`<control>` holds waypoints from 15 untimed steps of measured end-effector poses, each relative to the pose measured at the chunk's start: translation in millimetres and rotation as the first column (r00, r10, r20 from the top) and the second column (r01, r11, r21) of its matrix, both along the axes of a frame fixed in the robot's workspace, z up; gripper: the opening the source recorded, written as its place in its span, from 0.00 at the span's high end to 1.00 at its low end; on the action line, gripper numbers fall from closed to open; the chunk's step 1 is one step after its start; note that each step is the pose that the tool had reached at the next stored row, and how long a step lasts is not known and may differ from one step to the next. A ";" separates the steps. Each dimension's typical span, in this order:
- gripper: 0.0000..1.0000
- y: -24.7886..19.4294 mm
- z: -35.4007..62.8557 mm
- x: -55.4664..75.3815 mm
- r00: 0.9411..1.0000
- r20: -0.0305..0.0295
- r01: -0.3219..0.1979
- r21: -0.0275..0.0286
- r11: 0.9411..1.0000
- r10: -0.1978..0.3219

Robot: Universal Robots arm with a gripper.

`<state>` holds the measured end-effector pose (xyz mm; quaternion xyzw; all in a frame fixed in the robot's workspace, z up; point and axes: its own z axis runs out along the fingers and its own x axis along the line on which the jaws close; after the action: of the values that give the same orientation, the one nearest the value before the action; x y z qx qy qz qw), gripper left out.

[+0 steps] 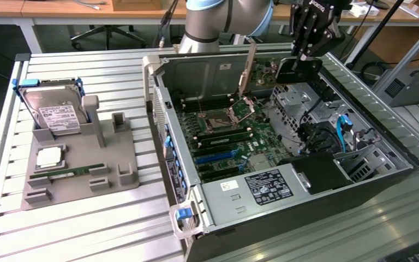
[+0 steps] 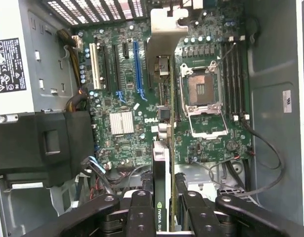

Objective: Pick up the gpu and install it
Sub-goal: 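Insert the gpu into the slot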

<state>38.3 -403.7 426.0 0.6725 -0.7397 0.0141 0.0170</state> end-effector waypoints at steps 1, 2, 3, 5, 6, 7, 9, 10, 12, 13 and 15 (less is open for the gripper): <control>0.73 0.0 0.0 0.0 1.000 -0.001 0.000 0.017 1.000 0.000; 0.73 0.0 -0.1 -0.3 1.000 -0.001 0.000 0.034 0.999 0.000; 0.73 0.0 -0.1 -0.5 1.000 -0.002 0.000 0.037 0.999 0.000; 0.73 0.0 -0.2 -0.7 1.000 -0.002 0.000 0.038 0.999 0.000; 0.73 0.0 -0.2 -0.9 1.000 -0.002 0.000 0.038 0.999 0.001; 0.73 0.0 -0.4 -1.9 1.000 -0.002 0.000 0.040 0.999 0.000; 0.73 -0.1 -1.0 -3.8 1.000 -0.002 -0.001 0.055 0.998 0.001; 0.73 0.0 -1.6 -4.7 1.000 -0.002 -0.001 0.064 0.998 0.001; 0.73 0.0 -2.5 -6.2 1.000 -0.002 -0.002 0.075 0.997 0.002; 0.73 0.0 -2.8 -7.0 1.000 -0.002 -0.002 0.078 0.997 0.002; 0.73 0.0 -2.9 -7.4 1.000 -0.002 -0.002 0.079 0.997 0.002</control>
<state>30.9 -403.7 423.1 0.6736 -0.7389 -0.0157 -0.0090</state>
